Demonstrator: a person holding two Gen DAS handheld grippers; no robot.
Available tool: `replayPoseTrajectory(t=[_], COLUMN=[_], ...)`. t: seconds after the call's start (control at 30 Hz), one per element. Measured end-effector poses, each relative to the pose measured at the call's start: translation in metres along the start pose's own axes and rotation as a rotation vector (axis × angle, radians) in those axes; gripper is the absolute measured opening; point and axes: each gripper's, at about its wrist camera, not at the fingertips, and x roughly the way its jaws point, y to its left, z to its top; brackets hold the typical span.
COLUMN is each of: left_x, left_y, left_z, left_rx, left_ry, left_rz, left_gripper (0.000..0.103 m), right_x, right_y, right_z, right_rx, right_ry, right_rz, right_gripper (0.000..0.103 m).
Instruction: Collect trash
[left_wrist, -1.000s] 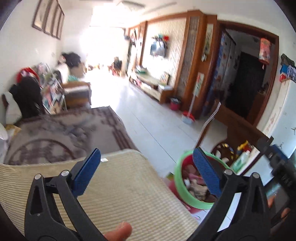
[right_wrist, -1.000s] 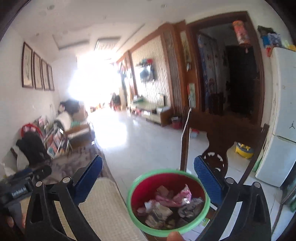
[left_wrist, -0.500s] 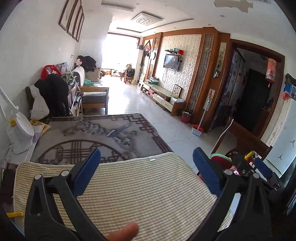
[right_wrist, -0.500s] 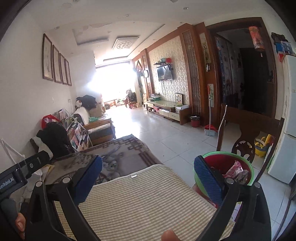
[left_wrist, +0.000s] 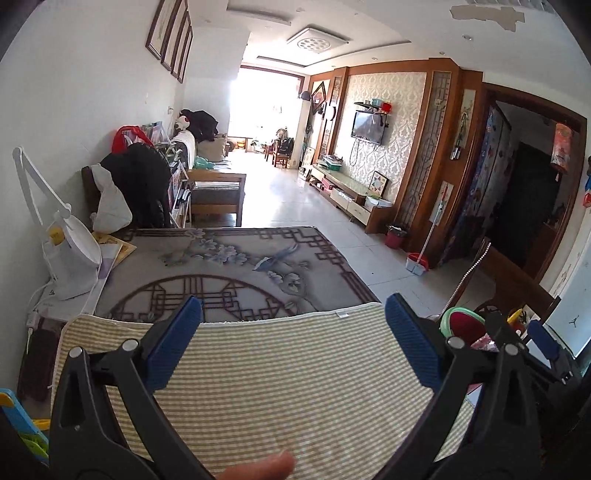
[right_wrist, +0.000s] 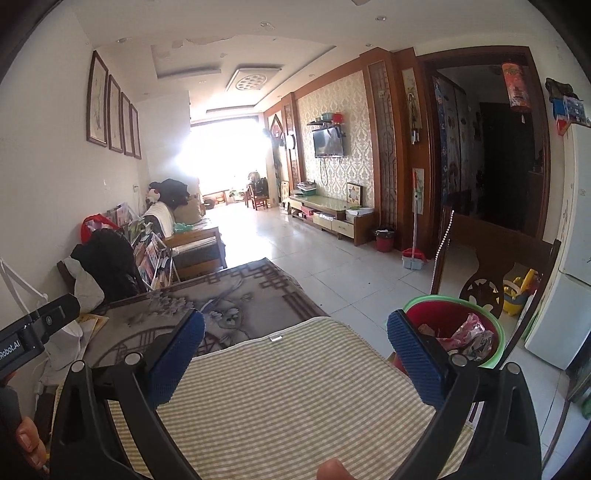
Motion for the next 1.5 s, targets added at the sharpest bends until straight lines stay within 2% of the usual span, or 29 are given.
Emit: replayPoseTrajectory(t=[0.17, 0.53, 1.17, 1.5], left_x=[0.007, 0.004, 0.008, 0.019], left_y=[0.007, 0.015, 0.009, 0.006], left_z=[-0.003, -0.004, -0.005, -0.005], left_rx=[-0.005, -0.018, 0.004, 0.005], left_ry=[0.038, 0.040, 0.054, 0.072], left_rz=[0.010, 0.054, 0.054, 0.073], left_gripper=[0.098, 0.098, 0.098, 0.098], right_x=[0.000, 0.002, 0.003, 0.015], right_y=[0.013, 0.022, 0.015, 0.013], right_z=[-0.001, -0.003, -0.006, -0.005], right_rx=[-0.025, -0.032, -0.029, -0.036], right_ry=[0.002, 0.017, 0.026, 0.048], right_rz=[0.006, 0.036, 0.031, 0.056], right_gripper=[0.096, 0.096, 0.096, 0.096])
